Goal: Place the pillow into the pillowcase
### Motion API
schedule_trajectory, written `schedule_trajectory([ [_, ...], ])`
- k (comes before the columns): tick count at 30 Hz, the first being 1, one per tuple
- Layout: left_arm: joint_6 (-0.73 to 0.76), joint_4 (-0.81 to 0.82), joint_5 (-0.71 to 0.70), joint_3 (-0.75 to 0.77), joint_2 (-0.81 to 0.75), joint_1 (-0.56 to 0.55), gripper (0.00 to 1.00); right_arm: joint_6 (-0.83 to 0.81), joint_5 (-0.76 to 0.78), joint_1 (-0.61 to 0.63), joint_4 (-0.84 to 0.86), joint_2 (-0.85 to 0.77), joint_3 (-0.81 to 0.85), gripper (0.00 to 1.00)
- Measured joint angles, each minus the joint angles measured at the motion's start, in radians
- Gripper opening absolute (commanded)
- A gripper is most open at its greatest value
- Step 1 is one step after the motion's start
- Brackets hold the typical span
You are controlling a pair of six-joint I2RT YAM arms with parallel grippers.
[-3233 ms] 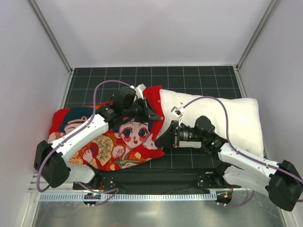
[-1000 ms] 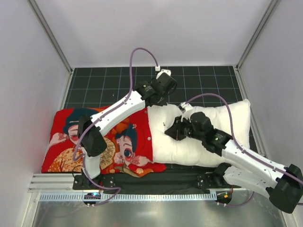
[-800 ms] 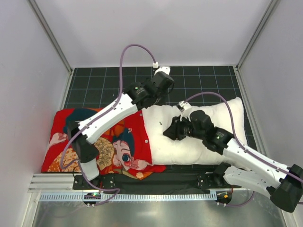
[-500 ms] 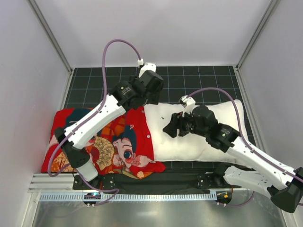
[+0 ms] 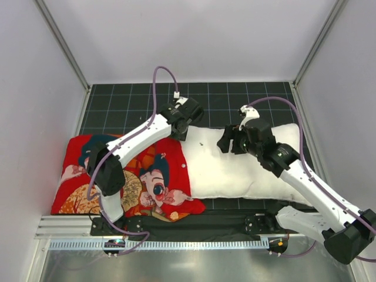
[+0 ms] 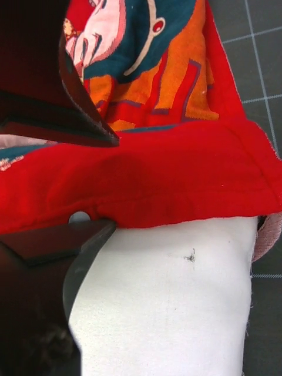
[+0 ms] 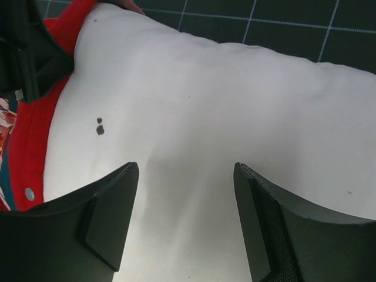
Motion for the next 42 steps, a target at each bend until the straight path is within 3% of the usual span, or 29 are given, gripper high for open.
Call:
schedule_trajectory([
  [4, 0.005, 0.032, 0.008, -0.012, 0.015, 0.011, 0.33, -0.001, -0.007, 0.000, 0.019, 0.064, -0.021, 0.73],
  [7, 0.017, 0.053, 0.012, -0.012, 0.014, 0.015, 0.31, -0.003, -0.018, 0.000, 0.043, 0.129, -0.031, 0.73],
  [9, 0.025, 0.057, 0.015, -0.008, 0.015, 0.016, 0.43, -0.003, -0.026, -0.002, 0.061, 0.158, -0.032, 0.73],
  [10, 0.027, 0.056, 0.015, 0.000, 0.017, 0.017, 0.61, -0.004, -0.030, -0.003, 0.072, 0.169, -0.032, 0.73],
  [12, 0.030, 0.052, 0.015, 0.017, 0.026, 0.019, 0.75, -0.004, -0.037, -0.003, 0.088, 0.176, -0.036, 0.73],
  [15, 0.022, 0.058, 0.032, 0.023, 0.030, 0.023, 0.83, -0.004, -0.045, -0.005, 0.106, 0.176, -0.044, 0.73],
  [19, 0.019, 0.083, 0.076, 0.009, 0.028, 0.029, 0.83, -0.004, -0.050, -0.006, 0.116, 0.174, -0.050, 0.73],
  [25, 0.013, 0.085, 0.081, -0.005, 0.026, 0.039, 0.69, -0.004, -0.055, -0.006, 0.119, 0.168, -0.051, 0.73],
  [28, -0.003, 0.109, 0.097, -0.064, 0.005, 0.062, 0.52, -0.004, -0.060, -0.006, 0.120, 0.163, -0.051, 0.73],
  [32, -0.018, 0.145, 0.132, -0.105, -0.019, 0.096, 0.12, -0.004, -0.083, -0.006, 0.138, 0.164, -0.051, 0.67],
  [35, -0.010, 0.153, 0.149, -0.104, -0.031, 0.100, 0.02, -0.008, -0.111, -0.006, 0.155, 0.169, -0.058, 0.56],
  [37, -0.003, 0.150, 0.155, -0.096, -0.037, 0.096, 0.01, -0.003, -0.146, -0.004, 0.188, 0.180, -0.072, 0.48],
  [41, 0.012, 0.118, 0.150, -0.013, -0.035, 0.069, 0.00, 0.008, -0.196, 0.043, 0.262, 0.229, -0.099, 0.04],
  [42, 0.021, 0.108, 0.144, 0.024, -0.033, 0.056, 0.00, 0.016, -0.207, 0.069, 0.286, 0.250, -0.103, 0.04],
])
